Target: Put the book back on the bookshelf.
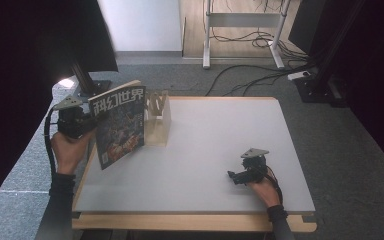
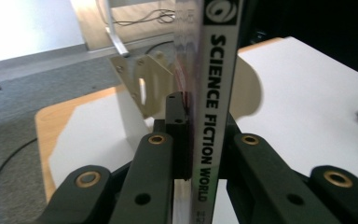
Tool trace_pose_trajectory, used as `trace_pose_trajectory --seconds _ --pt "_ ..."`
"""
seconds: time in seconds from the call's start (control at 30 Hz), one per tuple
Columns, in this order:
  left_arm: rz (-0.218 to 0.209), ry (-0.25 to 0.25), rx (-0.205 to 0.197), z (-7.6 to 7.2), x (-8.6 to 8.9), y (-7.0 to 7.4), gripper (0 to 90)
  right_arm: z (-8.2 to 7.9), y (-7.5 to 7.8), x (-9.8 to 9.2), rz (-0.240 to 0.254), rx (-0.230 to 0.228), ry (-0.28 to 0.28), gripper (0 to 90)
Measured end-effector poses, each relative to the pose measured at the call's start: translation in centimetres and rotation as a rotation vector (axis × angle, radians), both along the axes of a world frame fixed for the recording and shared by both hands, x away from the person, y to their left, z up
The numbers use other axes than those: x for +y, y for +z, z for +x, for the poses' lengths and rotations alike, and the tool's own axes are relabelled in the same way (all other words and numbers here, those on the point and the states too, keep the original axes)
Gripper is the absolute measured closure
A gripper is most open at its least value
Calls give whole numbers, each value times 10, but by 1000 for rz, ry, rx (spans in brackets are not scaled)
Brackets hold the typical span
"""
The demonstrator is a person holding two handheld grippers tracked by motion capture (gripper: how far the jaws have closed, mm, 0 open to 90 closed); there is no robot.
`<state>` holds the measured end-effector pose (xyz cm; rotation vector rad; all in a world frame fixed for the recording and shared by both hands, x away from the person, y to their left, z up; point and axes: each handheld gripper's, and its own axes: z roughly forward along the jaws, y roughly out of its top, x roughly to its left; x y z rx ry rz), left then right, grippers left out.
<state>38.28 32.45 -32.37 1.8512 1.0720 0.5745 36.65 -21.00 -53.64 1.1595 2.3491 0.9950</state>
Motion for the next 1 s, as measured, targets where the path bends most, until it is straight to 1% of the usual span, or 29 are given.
trace_pose_trajectory --seconds 0.17,0.23,0.37,0.5,0.7,0.8,0.93,1.0 --pt "-8 39 -6 8 3 -1 826 0 0 0 1 -1 -1 0" --pt "-7 54 -3 10 6 -1 826 0 0 0 0 0 0 0" --pt "-26 66 9 15 8 0 826 0 0 0 1 0 -1 0" --pt "-18 62 14 14 10 0 826 0 0 0 1 0 -2 0" --pt "-27 74 13 8 14 -2 826 0 0 0 0 0 -1 0" --pt "-32 77 13 11 11 -2 826 0 0 0 0 1 0 0" --pt "-33 88 17 23 1 -4 826 0 0 0 0 0 -1 0" --pt "-32 89 8 29 -5 -5 826 0 0 0 1 0 -1 0"
